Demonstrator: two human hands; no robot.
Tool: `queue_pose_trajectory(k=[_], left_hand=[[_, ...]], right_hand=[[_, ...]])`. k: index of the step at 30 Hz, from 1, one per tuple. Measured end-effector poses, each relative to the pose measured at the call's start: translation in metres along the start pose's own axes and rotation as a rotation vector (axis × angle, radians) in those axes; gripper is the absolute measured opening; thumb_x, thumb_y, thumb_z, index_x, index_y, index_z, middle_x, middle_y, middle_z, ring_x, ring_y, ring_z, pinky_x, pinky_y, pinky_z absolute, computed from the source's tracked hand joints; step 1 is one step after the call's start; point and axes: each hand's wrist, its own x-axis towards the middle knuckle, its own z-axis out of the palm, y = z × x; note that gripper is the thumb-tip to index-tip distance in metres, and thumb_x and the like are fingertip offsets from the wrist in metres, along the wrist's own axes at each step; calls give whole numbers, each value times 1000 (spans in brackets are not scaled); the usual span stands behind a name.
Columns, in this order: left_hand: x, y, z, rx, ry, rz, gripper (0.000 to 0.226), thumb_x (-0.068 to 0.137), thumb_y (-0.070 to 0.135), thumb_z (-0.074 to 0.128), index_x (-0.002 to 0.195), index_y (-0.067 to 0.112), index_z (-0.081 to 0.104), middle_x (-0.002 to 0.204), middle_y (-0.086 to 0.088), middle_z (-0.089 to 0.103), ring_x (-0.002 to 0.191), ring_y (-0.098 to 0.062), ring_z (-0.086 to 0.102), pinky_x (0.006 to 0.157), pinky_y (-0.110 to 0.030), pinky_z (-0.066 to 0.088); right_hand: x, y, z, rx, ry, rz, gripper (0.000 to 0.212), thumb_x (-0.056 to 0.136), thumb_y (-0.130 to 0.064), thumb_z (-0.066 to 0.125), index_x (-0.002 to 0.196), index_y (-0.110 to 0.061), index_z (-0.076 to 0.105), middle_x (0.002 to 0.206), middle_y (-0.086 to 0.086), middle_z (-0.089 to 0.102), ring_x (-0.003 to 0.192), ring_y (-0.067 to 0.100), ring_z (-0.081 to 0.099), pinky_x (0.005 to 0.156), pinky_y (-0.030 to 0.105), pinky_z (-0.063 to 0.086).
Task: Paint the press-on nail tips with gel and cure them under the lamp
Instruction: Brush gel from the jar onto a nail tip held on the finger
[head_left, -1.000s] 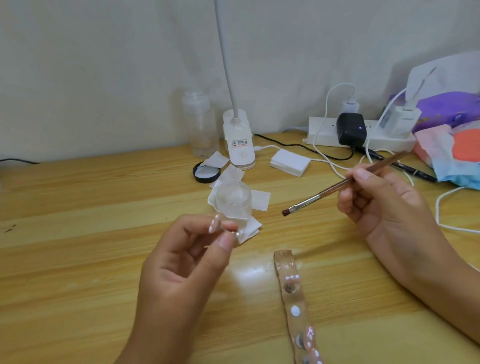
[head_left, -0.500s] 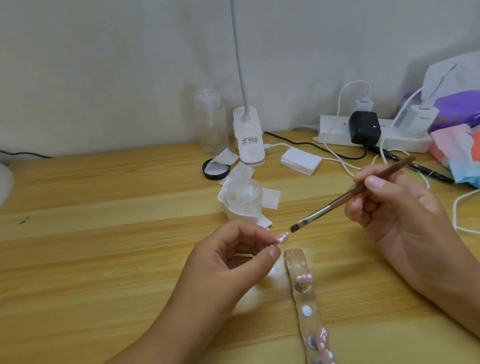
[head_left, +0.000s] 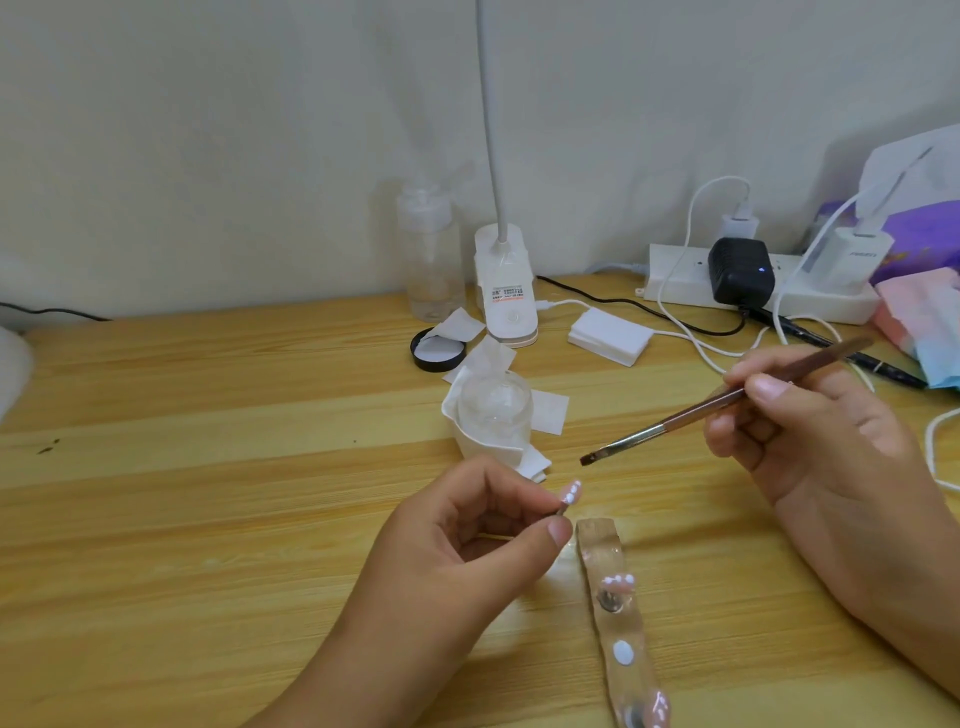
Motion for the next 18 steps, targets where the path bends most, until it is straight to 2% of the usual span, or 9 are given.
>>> queue_pose_trajectory(k=[4, 9, 18], left_hand=[[1, 0, 1, -13, -30, 1, 22, 59, 37, 74, 78, 25, 74, 77, 6, 74, 69, -4, 64, 65, -14, 48], [1, 1, 0, -13, -57, 11, 19, 62, 37, 70, 79, 30, 76, 76, 1, 74, 72, -6, 68, 67, -16, 50], [0, 1, 0, 20, -66, 14, 17, 64, 39, 69, 78, 31, 75, 77, 4, 75, 70, -3, 67, 67, -14, 49]], right_hand=[[3, -2, -3, 86, -55, 47, 28, 81, -10, 47, 75, -21, 72, 72, 2, 64, 65, 11, 62, 62, 20, 53], [2, 0, -1, 78, -73, 80, 25, 78, -11, 49, 71, -19, 71, 69, 5, 61, 61, 13, 61, 59, 19, 53], [2, 1, 1, 53, -105, 107, 24, 79, -12, 49, 72, -18, 71, 68, 6, 61, 59, 14, 62, 58, 20, 53]])
